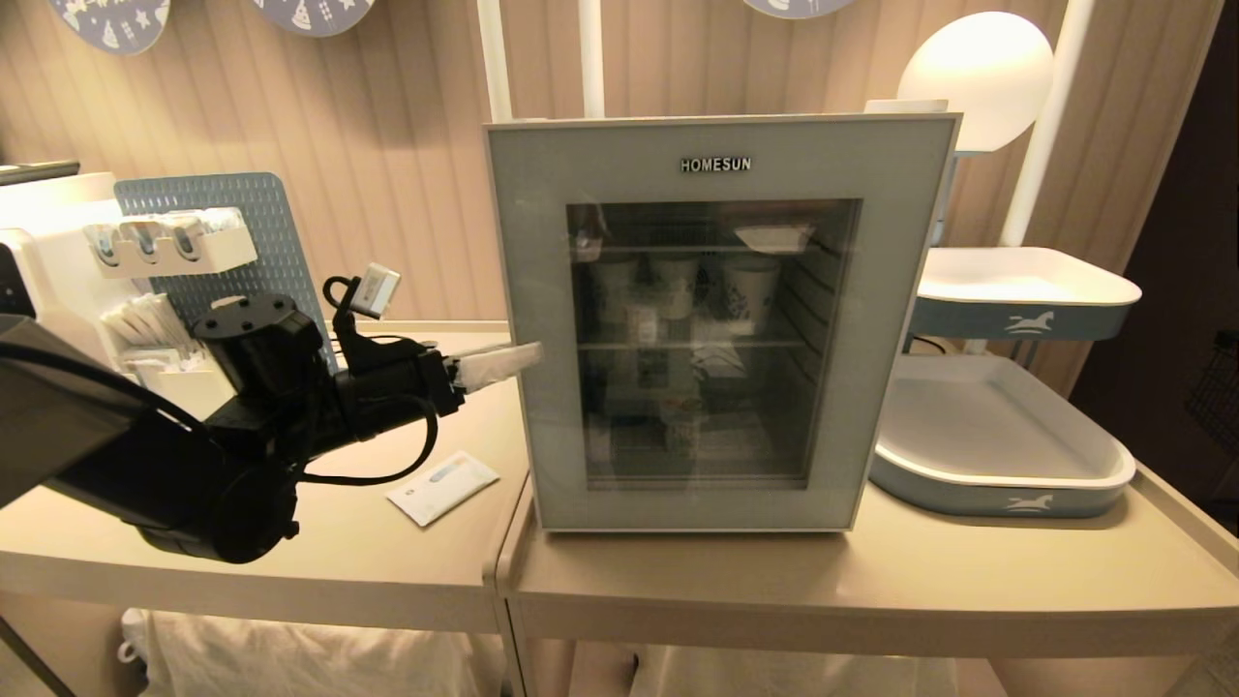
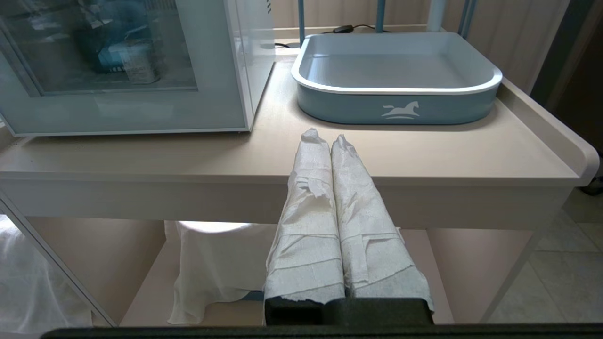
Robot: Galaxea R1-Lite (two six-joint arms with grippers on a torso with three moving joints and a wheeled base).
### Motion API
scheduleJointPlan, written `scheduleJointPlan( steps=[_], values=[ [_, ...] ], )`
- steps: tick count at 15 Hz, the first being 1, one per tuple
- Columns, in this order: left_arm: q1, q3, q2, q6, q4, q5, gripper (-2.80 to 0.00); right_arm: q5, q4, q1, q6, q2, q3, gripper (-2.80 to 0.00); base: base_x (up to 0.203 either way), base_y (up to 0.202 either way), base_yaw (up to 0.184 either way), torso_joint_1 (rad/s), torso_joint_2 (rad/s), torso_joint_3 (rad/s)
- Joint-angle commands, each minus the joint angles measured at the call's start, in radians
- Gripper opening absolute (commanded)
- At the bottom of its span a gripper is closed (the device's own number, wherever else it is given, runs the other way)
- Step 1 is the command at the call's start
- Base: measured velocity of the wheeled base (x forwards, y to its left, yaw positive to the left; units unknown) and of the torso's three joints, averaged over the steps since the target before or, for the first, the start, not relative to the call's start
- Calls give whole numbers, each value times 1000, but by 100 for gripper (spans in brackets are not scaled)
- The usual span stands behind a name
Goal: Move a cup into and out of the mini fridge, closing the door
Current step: Open the freezer door
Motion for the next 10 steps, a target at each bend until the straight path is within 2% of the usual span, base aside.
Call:
scheduleJointPlan(
  steps=[1,7,10],
  values=[
    [-8,-2,8,-9,-6,-12,0,0,0,0,-1,1,0,-280,0,0,0,0,0,0],
    [-41,38,-7,-17,-9,-9,0,0,0,0,-1,2,0,-280,0,0,0,0,0,0],
    [-50,67,-49,-56,-13,-10,0,0,0,0,1,3,0,-280,0,0,0,0,0,0]
  ],
)
